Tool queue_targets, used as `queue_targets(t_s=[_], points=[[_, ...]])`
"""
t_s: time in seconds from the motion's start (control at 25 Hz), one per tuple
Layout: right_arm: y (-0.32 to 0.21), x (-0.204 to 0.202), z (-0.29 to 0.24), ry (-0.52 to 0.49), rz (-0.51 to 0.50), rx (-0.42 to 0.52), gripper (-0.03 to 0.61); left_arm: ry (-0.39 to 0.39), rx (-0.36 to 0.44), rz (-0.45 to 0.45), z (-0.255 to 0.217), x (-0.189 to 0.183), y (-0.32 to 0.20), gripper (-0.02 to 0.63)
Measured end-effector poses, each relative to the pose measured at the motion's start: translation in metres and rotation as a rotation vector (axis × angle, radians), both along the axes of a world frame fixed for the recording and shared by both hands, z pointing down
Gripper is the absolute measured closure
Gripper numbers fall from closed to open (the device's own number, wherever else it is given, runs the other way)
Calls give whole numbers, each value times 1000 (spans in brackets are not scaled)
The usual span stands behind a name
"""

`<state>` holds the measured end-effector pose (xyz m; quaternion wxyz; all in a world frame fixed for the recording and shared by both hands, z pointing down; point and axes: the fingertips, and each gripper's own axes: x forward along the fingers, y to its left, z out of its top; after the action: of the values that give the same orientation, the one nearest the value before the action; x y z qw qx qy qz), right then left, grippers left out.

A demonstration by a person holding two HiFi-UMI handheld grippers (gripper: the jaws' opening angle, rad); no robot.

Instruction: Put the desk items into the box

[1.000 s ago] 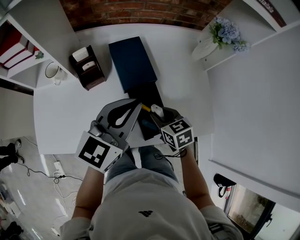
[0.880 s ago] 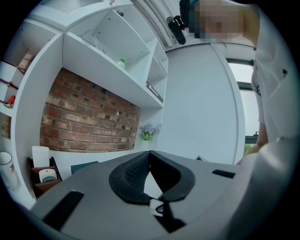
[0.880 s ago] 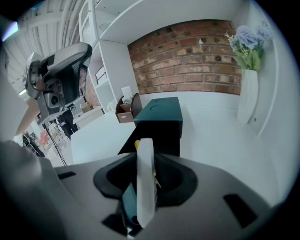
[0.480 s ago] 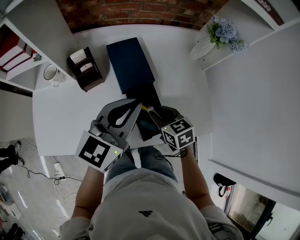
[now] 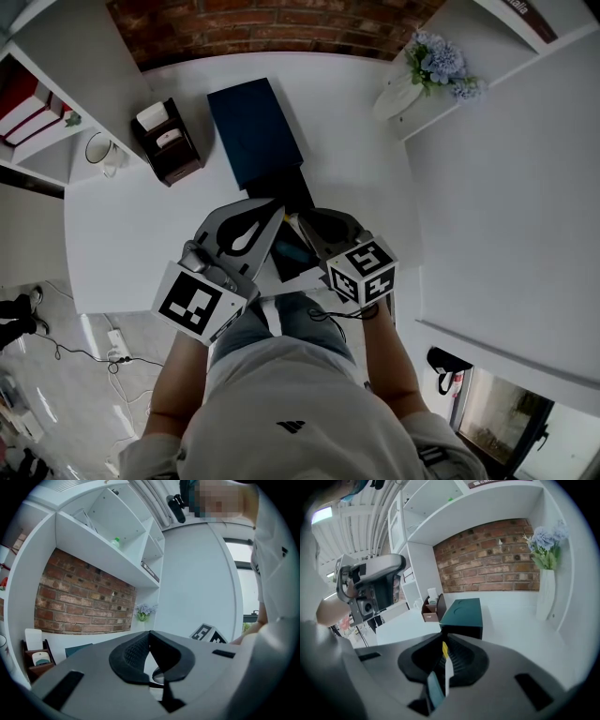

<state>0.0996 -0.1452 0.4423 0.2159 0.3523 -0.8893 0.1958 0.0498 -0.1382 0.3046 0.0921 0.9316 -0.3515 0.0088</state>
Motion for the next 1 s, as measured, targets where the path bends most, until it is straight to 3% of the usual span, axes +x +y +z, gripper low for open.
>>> queue_targets(t_s=[0.4,1.0], points=[[5,-8,-49,-102,-44,96,568,-1,28,-1,-7,7,3,603],[17,0,-125,-241,-40,274,569,-6,46,11,-16,25,13,603]])
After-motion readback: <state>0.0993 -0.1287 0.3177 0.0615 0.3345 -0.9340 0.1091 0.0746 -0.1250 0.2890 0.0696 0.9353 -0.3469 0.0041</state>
